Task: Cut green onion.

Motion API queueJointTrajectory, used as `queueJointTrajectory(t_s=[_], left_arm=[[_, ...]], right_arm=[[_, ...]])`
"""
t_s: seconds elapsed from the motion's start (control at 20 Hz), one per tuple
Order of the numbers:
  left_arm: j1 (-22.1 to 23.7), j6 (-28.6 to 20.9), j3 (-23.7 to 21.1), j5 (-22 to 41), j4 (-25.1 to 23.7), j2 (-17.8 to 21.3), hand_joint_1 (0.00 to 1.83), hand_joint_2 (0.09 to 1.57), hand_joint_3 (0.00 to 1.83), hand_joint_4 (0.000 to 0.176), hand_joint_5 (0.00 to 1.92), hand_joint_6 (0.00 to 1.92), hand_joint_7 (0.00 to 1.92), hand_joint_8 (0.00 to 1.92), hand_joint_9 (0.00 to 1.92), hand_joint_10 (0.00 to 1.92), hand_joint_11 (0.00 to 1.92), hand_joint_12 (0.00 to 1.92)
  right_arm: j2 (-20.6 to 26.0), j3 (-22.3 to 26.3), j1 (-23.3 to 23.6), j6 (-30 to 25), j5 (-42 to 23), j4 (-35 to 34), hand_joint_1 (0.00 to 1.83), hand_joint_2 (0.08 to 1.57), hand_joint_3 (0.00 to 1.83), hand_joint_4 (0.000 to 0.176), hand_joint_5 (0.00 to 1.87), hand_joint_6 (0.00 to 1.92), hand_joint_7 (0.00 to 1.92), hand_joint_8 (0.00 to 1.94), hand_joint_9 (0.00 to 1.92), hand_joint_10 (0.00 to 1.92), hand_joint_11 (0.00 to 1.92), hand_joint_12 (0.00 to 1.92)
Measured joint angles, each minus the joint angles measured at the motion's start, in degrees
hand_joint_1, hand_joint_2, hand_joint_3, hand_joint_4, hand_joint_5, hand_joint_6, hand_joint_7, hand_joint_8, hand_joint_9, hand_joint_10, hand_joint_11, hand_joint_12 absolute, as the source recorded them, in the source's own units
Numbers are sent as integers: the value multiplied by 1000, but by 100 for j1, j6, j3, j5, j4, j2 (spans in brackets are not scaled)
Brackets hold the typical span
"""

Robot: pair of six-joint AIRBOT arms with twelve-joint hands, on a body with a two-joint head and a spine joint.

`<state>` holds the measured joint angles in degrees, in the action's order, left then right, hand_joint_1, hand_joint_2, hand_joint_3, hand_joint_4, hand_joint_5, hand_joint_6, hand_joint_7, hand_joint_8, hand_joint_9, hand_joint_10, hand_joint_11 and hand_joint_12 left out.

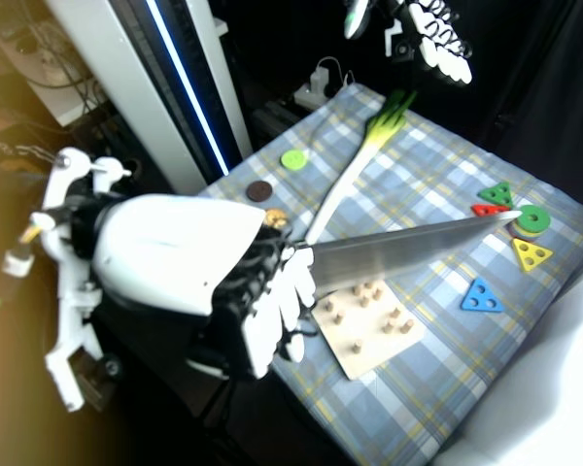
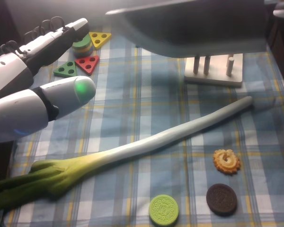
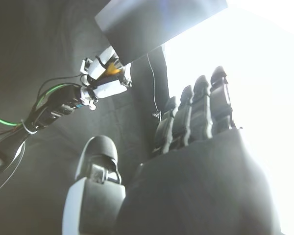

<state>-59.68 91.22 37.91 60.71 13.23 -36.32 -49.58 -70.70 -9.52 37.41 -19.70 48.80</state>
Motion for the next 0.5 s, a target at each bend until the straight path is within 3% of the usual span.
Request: queueJointTrajectory(t_s=[0.2,0.4,0.5], left_arm=[[0,2,0,-42,7,-37,0,1217,1,27,0,0,0,0,0,0,0,0],[-2,2,0,-66,-11,-37,0,1213,0,35,0,0,0,0,0,0,0,0],[0,0,0,-63,0,-37,0,1214,0,26,0,0,0,0,0,0,0,0]], right_arm=[[-9,35,7,-22,238,249,929,1335,0,0,1168,1921,1389,1941,1518,1921,1539,1921],[-9,-90,9,-31,409,216,871,1325,0,0,1171,1921,1364,1941,1470,1921,1491,1921],[-7,-151,9,-31,546,111,874,1327,1,0,1176,1921,1362,1941,1486,1921,1525,1921]])
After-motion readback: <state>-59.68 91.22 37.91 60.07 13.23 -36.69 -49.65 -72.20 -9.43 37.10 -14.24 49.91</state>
